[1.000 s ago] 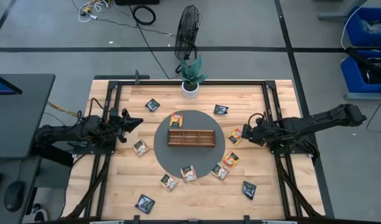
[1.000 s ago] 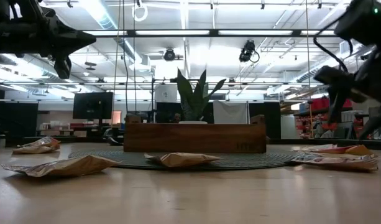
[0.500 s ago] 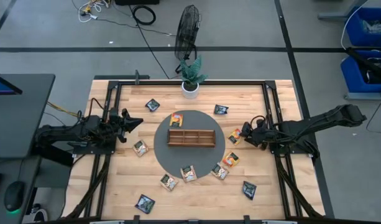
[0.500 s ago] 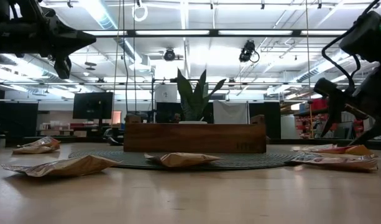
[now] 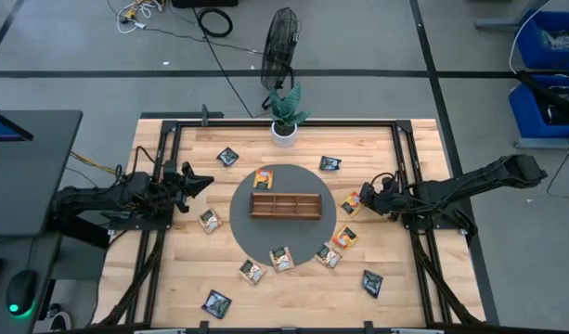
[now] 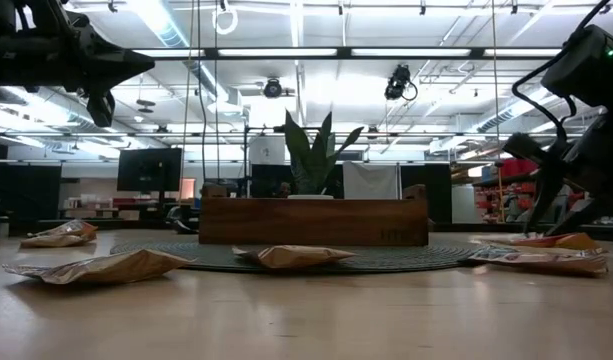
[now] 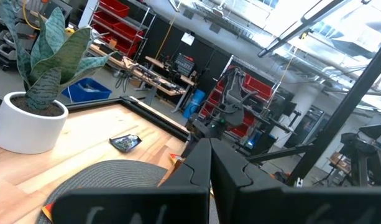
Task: Pick & Place Tea
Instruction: Put the yellow tea bag into the right section of the wooden organizer
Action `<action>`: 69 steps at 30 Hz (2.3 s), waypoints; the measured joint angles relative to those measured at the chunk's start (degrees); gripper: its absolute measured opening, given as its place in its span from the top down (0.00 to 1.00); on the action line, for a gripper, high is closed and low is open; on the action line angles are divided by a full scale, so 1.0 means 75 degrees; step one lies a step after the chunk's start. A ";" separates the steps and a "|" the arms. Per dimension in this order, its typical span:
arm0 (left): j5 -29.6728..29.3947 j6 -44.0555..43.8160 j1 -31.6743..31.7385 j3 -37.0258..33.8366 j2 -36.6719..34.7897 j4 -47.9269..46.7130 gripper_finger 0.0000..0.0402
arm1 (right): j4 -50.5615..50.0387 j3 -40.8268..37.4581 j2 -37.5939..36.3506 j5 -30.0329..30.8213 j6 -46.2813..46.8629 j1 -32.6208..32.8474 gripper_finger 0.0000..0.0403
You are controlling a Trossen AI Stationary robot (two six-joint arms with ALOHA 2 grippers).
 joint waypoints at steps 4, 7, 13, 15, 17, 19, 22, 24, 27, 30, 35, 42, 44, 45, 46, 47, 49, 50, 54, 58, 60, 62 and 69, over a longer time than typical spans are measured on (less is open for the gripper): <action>-0.0002 -0.0003 0.0000 0.0000 0.0000 0.0003 0.99 | 0.0041 0.0000 0.0080 0.0000 -0.0388 0.0000 0.91; -0.0007 -0.0281 0.0000 0.0000 0.0000 0.0092 0.99 | 0.0046 0.0000 0.0076 0.0025 -0.0669 0.0000 0.98; -0.0175 -0.0880 0.0000 -0.0003 0.0000 0.0744 0.99 | 0.0528 -0.0009 -0.0001 -0.0048 -0.1253 0.0000 0.99; -0.0266 -0.1122 0.0000 -0.0003 0.0000 0.0937 0.99 | 0.0627 0.0058 -0.0045 -0.0111 -0.1460 0.0000 0.99; -0.0328 -0.1242 0.0000 -0.0003 0.0000 0.0964 0.99 | 0.0621 0.0255 -0.0085 -0.0109 -0.1749 0.0000 1.00; -0.0397 -0.1609 0.0000 -0.0003 0.0000 0.0964 0.99 | 0.0607 0.0519 -0.0090 -0.0109 -0.2131 0.0000 1.00; -0.0512 -0.2083 0.0000 -0.0003 0.0060 0.0913 0.98 | 0.0277 0.1040 -0.0087 -0.0114 -0.2844 0.0000 1.00; -0.0509 -0.2376 0.0000 -0.0006 0.0098 0.0912 0.94 | 0.0005 0.1434 -0.0087 -0.0111 -0.3313 0.0000 1.00; -0.0510 -0.2751 0.0000 -0.0006 0.0335 0.0882 0.84 | -0.0432 0.2032 -0.0087 -0.0142 -0.3982 0.0000 1.00; -0.0455 -0.3331 0.0000 -0.0006 0.0696 0.0964 0.72 | -0.0881 0.2591 -0.0087 -0.0303 -0.4535 0.0000 1.00; -0.0427 -0.3814 0.0000 -0.0006 0.1500 0.1510 0.56 | -0.1578 0.3455 0.0093 -0.0917 -0.5395 -0.0061 1.00; -0.0424 -0.3819 0.0000 0.0111 0.2920 0.3113 0.53 | -0.2237 0.4805 0.1219 -0.1236 -0.6486 -0.0169 1.00; -0.0329 -0.3803 0.0000 0.0339 0.3351 0.3136 0.54 | -0.2257 0.5184 0.1668 -0.1364 -0.6773 -0.0227 1.00; -0.0235 -0.3800 0.0000 0.0463 0.3569 0.3127 0.54 | -0.2273 0.5388 0.1892 -0.1437 -0.6949 -0.0266 1.00; -0.0146 -0.3801 0.0000 0.0611 0.3815 0.3131 0.55 | -0.2298 0.5600 0.2120 -0.1519 -0.7118 -0.0310 1.00; -0.0072 -0.3800 0.0000 0.0774 0.4063 0.3133 0.55 | -0.2350 0.5826 0.2350 -0.1614 -0.7277 -0.0354 1.00; -0.0022 -0.3802 -0.0004 0.1087 0.4574 0.3085 0.55 | -0.2464 0.6266 0.2798 -0.1816 -0.7642 -0.0428 1.00; -0.0022 -0.3823 -0.0006 0.1269 0.4836 0.3075 0.55 | -0.2504 0.6496 0.3010 -0.1868 -0.7828 -0.0456 1.00; 0.0249 -0.3748 0.0000 0.2087 0.5873 0.3075 0.55 | -0.2910 0.7485 0.3731 -0.1970 -0.8626 -0.0519 1.00; 0.0580 -0.3603 -0.0003 0.2996 0.6893 0.2994 0.55 | -0.3423 0.8393 0.4303 -0.1961 -0.9344 -0.0576 1.00; 0.0675 -0.3594 0.0000 0.3417 0.7400 0.2949 0.55 | -0.3477 0.8791 0.4516 -0.1954 -0.9675 -0.0605 1.00; 0.0779 -0.3595 0.0006 0.3840 0.7882 0.2941 0.55 | -0.3491 0.9090 0.4688 -0.1918 -0.9939 -0.0609 1.00; 0.1005 -0.3510 0.0006 0.4978 0.9259 0.2914 0.55 | -0.3594 0.9801 0.4923 -0.1817 -1.0307 -0.0658 1.00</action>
